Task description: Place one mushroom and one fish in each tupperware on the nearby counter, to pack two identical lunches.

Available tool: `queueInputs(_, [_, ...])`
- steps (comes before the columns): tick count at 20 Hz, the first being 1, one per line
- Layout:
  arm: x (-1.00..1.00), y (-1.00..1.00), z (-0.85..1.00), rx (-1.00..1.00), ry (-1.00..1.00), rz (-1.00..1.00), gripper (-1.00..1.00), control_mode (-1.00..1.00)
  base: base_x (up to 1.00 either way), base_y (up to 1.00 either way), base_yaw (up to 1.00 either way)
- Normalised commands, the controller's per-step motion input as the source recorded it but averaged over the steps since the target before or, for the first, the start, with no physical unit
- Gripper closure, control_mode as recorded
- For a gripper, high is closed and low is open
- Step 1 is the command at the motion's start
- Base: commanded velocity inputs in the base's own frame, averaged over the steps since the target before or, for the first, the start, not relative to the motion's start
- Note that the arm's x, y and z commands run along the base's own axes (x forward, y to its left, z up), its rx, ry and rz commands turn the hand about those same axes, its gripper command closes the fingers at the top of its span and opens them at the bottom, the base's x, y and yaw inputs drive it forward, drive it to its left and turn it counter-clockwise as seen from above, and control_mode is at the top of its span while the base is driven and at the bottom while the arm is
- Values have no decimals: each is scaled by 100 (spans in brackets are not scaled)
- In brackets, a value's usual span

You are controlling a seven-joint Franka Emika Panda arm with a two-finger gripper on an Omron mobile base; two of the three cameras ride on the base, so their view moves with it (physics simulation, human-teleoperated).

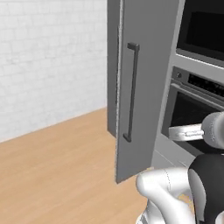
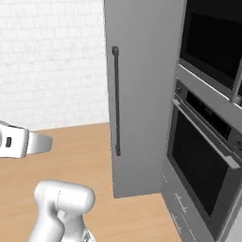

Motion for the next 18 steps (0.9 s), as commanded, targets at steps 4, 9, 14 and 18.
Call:
queueInputs(4, [0, 0, 0, 0, 0, 0, -100, 100, 43, 100, 18])
queueInputs(9, [0, 0, 0, 0, 0, 0, -100, 100, 93, 99, 9])
queueInputs(14, [0, 0, 0, 0, 0, 0, -100, 100, 100, 100, 3])
queueInputs(18, [0, 0, 0, 0, 0, 0, -100, 100, 91, 25, 64])
